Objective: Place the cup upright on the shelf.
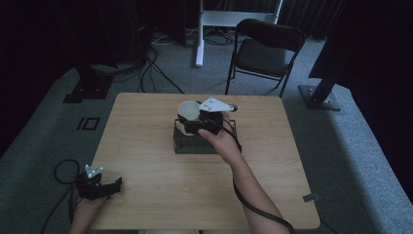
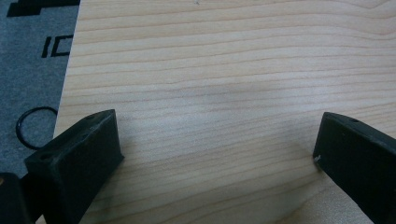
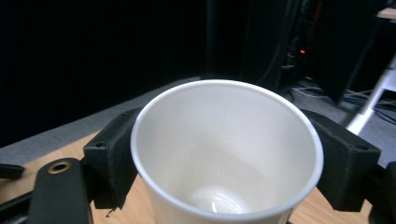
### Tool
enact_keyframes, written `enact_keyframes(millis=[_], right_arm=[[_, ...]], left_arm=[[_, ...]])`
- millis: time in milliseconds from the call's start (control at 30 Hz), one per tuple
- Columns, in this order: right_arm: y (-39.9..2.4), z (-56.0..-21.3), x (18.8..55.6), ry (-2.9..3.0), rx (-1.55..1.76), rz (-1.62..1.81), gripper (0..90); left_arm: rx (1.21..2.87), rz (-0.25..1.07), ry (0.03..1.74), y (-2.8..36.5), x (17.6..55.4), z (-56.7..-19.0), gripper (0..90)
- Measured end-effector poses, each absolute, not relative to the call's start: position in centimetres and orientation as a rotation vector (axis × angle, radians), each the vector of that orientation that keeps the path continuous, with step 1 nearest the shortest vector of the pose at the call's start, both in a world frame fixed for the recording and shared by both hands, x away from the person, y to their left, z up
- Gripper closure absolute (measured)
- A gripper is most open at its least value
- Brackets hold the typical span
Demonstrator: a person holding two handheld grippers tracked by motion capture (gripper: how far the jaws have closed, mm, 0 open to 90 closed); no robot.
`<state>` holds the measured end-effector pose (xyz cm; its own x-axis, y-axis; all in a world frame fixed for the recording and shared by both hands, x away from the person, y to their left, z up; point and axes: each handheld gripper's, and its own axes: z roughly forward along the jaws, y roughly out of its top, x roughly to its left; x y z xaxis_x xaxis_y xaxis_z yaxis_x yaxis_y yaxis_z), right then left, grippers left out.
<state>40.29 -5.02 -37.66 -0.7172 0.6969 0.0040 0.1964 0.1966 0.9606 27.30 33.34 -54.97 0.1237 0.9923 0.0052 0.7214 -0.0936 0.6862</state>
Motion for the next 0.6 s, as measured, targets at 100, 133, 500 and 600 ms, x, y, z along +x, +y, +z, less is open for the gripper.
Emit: enact_keyframes(millis=[100, 133, 500, 600], right_arm=[[-5.4, -37.8, 40.9, 2.026, 0.860, 1.513, 19.2], [-5.5, -37.9, 41.1, 2.028, 0.863, 1.499, 19.2], [-5.6, -40.3, 42.8, 2.007, 0.964, 1.441, 19.2], [-5.6, -41.2, 43.1, 2.016, 0.984, 1.424, 19.2]], left_arm=[[1.873, 0.662, 1.652, 33.3, 27.3, -55.0, 1.0], [1.872, 0.662, 1.652, 33.3, 27.3, -55.0, 1.0], [1.872, 0.663, 1.651, 33.3, 27.3, -55.0, 1.0], [1.873, 0.663, 1.651, 33.3, 27.3, -55.0, 1.0]])
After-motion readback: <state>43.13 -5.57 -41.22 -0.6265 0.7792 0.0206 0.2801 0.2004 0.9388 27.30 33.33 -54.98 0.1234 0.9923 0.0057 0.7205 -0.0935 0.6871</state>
